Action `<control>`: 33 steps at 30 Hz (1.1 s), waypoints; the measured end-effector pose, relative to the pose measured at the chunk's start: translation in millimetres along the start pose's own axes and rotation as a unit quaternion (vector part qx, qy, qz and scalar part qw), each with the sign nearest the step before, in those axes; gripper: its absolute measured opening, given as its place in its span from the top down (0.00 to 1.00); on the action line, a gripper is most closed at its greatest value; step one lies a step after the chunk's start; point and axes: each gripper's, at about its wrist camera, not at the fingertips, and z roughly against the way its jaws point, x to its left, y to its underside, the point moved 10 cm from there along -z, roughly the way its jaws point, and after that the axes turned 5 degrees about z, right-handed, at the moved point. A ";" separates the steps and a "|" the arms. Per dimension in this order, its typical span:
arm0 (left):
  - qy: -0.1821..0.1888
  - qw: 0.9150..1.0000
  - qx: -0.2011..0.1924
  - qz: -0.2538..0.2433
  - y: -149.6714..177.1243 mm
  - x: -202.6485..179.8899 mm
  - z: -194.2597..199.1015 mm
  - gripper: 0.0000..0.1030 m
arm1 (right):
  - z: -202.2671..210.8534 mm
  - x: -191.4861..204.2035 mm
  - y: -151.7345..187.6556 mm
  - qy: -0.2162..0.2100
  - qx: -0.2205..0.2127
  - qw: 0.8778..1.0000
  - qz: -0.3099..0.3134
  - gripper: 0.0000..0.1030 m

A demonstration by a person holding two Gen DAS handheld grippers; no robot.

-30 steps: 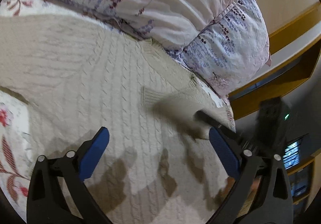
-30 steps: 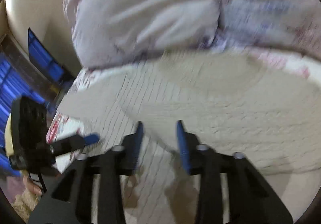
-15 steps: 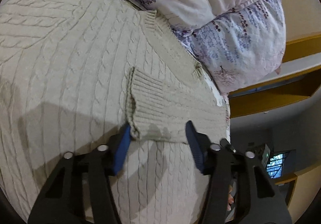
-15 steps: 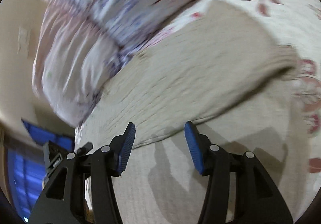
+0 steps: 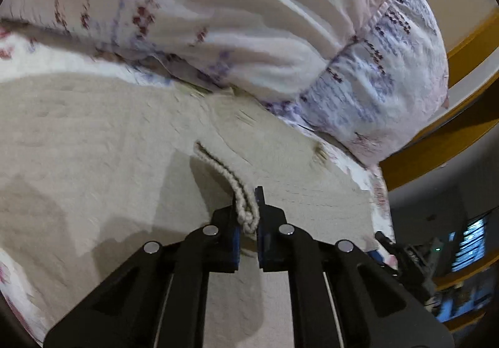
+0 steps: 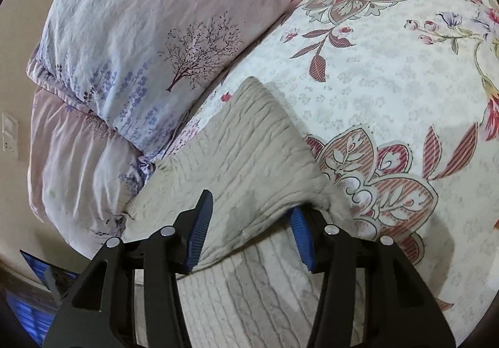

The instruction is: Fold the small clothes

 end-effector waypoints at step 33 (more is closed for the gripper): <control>-0.069 0.967 -0.126 0.210 2.6 225.7 179.7 0.34 | -78.3 179.0 122.3 0.030 0.119 0.920 0.372 0.40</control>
